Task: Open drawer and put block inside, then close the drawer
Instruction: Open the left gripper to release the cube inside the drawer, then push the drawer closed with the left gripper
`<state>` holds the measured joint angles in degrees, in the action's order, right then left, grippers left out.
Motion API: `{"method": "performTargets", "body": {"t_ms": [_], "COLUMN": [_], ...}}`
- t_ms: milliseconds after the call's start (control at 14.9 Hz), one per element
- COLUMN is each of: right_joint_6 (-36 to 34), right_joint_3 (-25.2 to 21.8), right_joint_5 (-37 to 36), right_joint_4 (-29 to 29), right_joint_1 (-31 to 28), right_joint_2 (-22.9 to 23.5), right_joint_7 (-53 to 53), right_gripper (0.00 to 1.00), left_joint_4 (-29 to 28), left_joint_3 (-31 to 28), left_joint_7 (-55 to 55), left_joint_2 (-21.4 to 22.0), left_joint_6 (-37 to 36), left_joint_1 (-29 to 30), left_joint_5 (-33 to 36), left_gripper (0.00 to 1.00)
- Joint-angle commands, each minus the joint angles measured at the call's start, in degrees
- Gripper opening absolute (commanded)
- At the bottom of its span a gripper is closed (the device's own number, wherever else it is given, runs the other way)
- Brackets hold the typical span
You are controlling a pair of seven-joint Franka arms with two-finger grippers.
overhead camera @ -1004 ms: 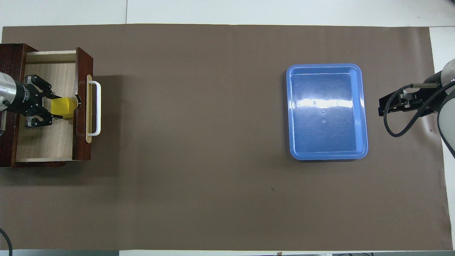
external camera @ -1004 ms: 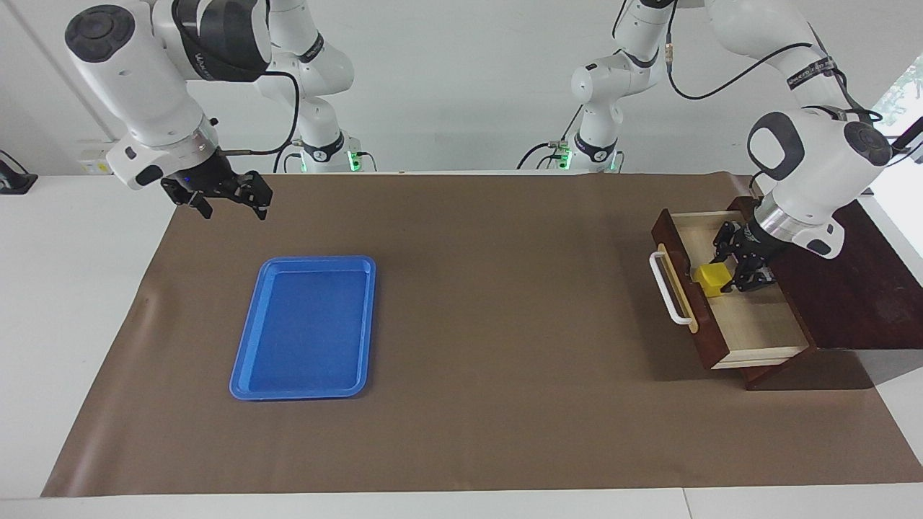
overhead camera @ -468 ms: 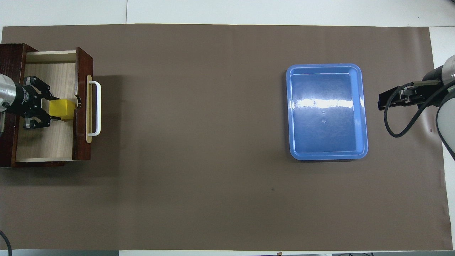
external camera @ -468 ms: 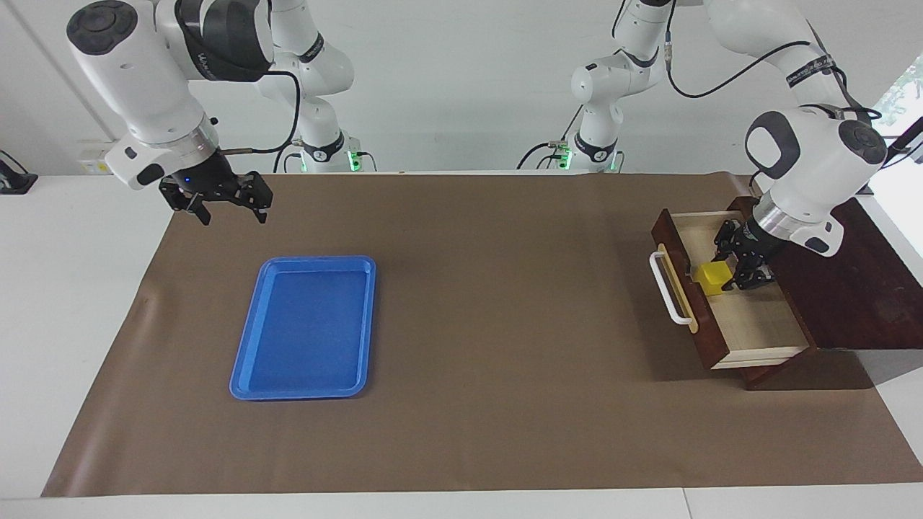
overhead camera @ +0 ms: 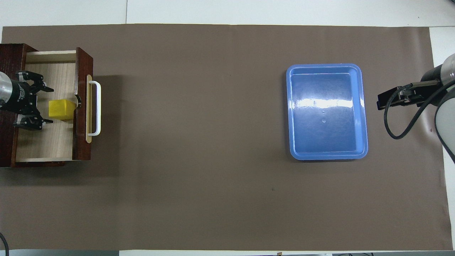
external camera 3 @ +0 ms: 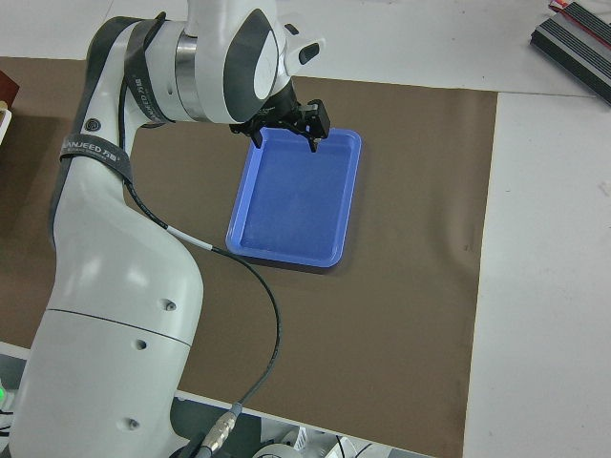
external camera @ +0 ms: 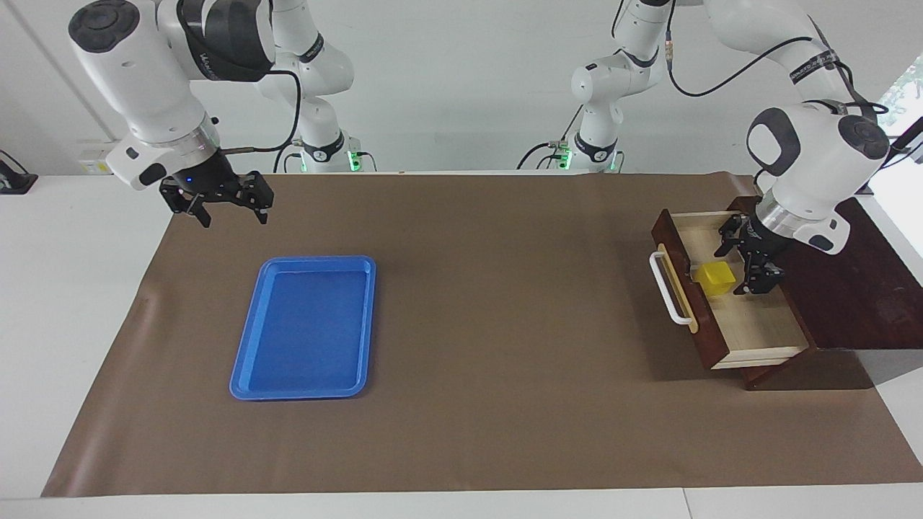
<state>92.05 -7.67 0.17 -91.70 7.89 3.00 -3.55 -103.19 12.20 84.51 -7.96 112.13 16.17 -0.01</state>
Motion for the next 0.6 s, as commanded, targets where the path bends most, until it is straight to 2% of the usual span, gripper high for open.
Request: {"method": "performTargets", "body": {"t_ms": [0, 201, 401, 535], "right_joint_6": [0.1, 0.0, 0.0, 0.0], "right_joint_3": [0.5, 0.5, 0.5, 0.5], "right_joint_5": [-0.9, -0.9, -0.8, -0.8], "right_joint_4": [-1.0, -1.1, -1.2, -1.3], "right_joint_1": [-0.2, 0.0, 0.6, 0.5], "right_joint_2": [-0.7, -0.7, -0.8, -0.8], "right_joint_7": [-1.7, -1.4, -1.2, -1.2], "right_gripper": [1.00, 1.00, 1.00, 1.00], "left_joint_4": [5.3, 5.5, 5.5, 4.9], "left_joint_3": [0.2, 0.1, 0.0, 0.0], "left_joint_7": [2.0, 12.1, 17.5, 20.9], "left_joint_2": [0.4, -0.1, -1.3, -3.2], "left_joint_6": [-4.8, -3.9, -3.8, -3.7], "left_joint_1": [-2.9, -8.7, -13.9, -16.0], "left_joint_5": [0.3, 0.9, 1.9, 7.3], "left_gripper": [1.00, 1.00, 1.00, 1.00]}}
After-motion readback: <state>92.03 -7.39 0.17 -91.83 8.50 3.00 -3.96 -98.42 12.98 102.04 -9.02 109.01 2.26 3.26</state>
